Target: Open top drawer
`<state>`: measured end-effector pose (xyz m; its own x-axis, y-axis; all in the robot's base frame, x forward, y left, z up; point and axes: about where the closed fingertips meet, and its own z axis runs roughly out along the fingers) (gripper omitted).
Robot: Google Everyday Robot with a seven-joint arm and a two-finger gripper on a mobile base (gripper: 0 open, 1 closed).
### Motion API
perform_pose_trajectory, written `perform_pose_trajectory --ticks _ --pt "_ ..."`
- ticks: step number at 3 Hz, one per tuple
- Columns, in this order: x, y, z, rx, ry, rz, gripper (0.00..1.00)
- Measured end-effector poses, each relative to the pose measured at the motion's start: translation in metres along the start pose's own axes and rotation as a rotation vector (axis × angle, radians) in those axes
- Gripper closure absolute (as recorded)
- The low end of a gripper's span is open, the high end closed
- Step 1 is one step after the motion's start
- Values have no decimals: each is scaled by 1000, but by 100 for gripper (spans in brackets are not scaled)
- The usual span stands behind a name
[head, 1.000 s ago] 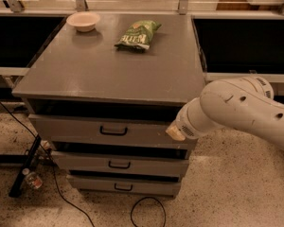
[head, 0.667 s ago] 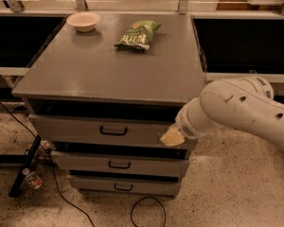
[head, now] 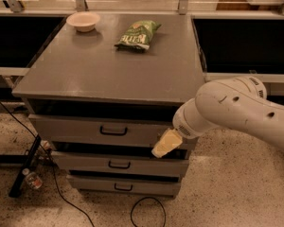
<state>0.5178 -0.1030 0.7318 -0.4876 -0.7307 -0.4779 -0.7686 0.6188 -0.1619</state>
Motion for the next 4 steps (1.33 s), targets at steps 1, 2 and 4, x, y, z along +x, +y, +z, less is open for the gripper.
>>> perform_pose_trajectory --ticks 1,2,4 --pt "0 6 4 -9 6 4 0" --pt "0 6 4 -9 6 4 0" --pt "5 16 10 -60 16 -26 0"
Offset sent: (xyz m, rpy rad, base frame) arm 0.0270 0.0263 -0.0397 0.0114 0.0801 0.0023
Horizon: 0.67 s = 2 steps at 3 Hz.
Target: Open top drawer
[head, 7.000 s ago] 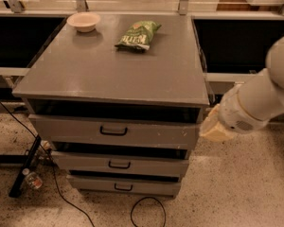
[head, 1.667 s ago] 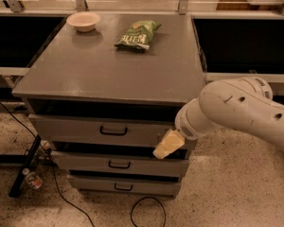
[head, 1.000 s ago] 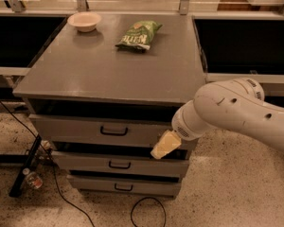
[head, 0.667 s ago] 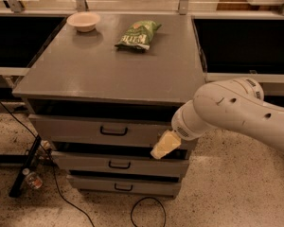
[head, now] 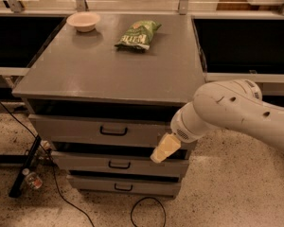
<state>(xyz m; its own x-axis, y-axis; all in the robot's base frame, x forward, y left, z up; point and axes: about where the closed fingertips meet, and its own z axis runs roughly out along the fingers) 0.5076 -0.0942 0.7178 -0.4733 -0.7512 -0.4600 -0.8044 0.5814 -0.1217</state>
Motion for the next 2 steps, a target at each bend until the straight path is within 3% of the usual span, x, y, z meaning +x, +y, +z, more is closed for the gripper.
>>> perform_pose_trajectory --ticks 2 --pt "-1 14 21 -78 17 -39 0"
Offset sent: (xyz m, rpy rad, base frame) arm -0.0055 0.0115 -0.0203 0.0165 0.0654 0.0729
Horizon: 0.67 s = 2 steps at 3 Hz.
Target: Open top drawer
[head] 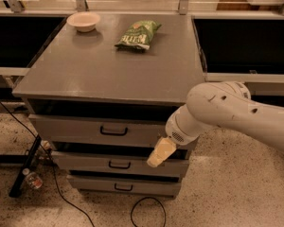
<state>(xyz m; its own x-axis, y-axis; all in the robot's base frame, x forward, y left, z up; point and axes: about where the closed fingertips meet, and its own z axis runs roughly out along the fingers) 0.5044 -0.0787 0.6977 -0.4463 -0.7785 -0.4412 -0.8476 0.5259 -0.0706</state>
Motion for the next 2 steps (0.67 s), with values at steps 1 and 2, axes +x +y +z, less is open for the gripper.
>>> perform_pose_trajectory --ticks 1,2 --pt "-5 -3 7 -4 -5 11 0" --pt "-10 -5 15 -15 -11 19 0"
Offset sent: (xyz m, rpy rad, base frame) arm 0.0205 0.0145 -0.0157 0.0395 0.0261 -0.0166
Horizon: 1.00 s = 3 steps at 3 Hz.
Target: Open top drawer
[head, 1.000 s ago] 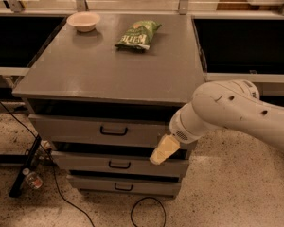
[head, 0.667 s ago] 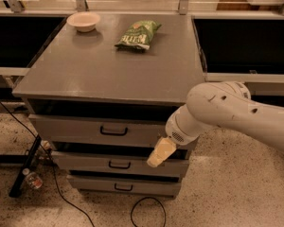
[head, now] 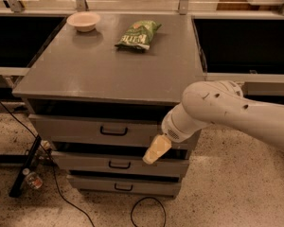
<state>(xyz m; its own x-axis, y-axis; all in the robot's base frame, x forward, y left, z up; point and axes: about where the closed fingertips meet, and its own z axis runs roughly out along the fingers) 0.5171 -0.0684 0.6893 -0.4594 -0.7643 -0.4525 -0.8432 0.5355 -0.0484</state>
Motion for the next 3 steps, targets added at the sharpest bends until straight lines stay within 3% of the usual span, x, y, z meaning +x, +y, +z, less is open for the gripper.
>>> perform_pose_trajectory --ticks 2,3 --pt "-7 0 12 -29 -7 0 0" --pt "-16 1 30 -69 -14 -9 0"
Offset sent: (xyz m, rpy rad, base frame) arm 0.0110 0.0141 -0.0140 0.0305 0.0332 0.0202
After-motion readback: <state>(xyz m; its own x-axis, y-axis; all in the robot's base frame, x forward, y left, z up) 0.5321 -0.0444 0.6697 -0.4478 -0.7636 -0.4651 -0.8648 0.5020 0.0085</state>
